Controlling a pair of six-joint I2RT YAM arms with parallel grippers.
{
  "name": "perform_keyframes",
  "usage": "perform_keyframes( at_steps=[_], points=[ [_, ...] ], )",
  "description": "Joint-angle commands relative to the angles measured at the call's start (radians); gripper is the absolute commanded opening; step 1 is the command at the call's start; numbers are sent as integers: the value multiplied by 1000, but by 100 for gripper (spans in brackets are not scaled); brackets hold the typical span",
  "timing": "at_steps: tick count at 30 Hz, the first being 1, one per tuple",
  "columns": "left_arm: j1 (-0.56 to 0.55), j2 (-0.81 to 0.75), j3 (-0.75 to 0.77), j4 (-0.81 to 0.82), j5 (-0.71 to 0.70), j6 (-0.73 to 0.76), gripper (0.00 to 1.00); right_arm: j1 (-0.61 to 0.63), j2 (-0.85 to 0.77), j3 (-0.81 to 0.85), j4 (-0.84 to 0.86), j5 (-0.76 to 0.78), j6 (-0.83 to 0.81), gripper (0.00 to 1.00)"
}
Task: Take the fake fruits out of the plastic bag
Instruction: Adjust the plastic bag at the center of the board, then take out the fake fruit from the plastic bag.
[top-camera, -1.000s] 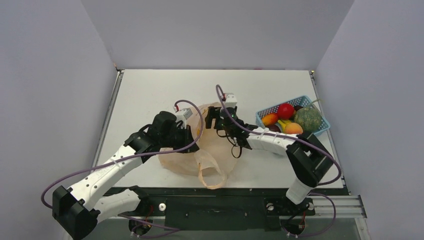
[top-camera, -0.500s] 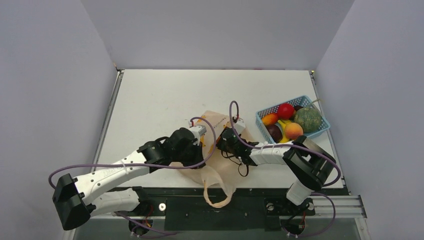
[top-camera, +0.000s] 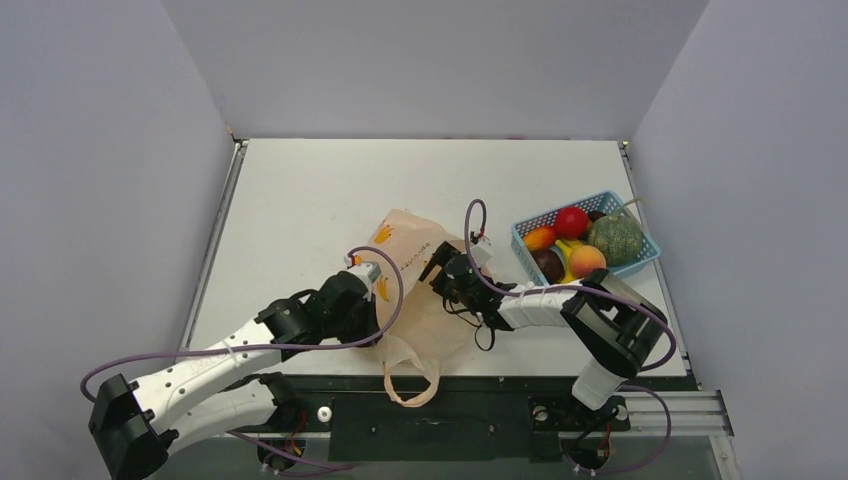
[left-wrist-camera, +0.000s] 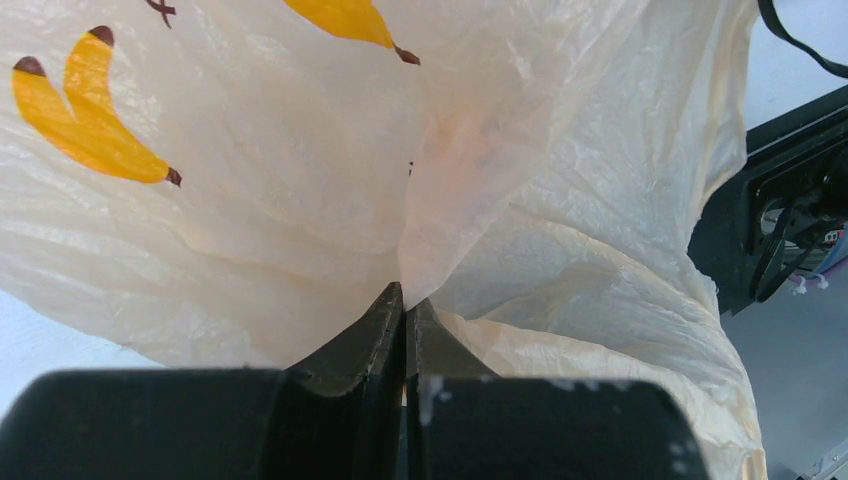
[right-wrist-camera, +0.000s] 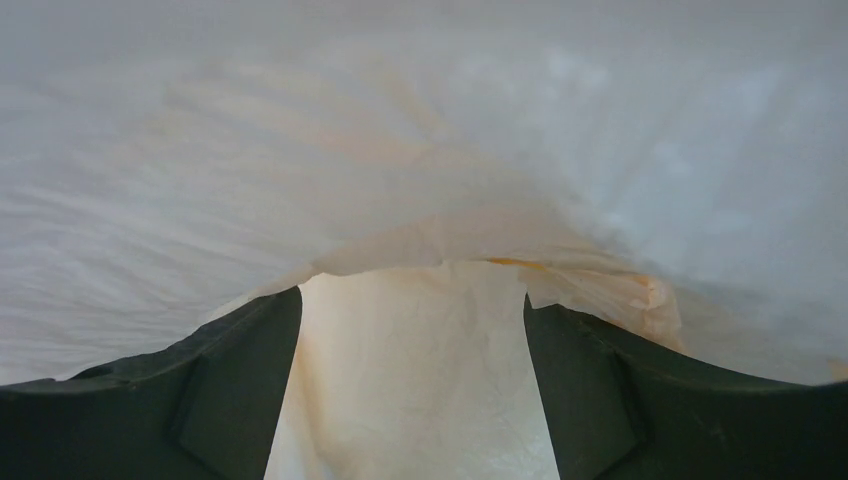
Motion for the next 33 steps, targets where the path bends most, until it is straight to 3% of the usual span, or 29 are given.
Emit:
perform_keyframes(
  at_steps=[1, 8, 18, 20, 21, 24, 28, 33],
  points=[
    [-14, 21, 11, 74, 38, -9, 0, -10, 61, 71, 76, 38, 79, 77],
    [-33, 62, 40, 105, 41, 0, 0, -2, 160, 157, 87, 34, 119, 75],
    [-52, 102, 80, 91, 27, 5, 0, -7, 153, 166, 124, 12, 129, 69],
    [-50, 98, 100, 85, 49, 8, 10, -9, 145, 145, 144, 10, 109, 69],
    [-41, 95, 110, 85, 72, 16, 24, -8, 139, 129, 163, 6, 93, 69],
    [1, 88, 193, 61, 135, 48, 45, -11, 136, 110, 197, -17, 58, 69],
    [102, 102, 365, -91, 142, 155, 57, -20, 144, 91, 248, -54, 39, 69],
    [380, 144, 539, -167, 242, 277, 61, -31, 165, 82, 290, -91, 57, 68]
  ],
)
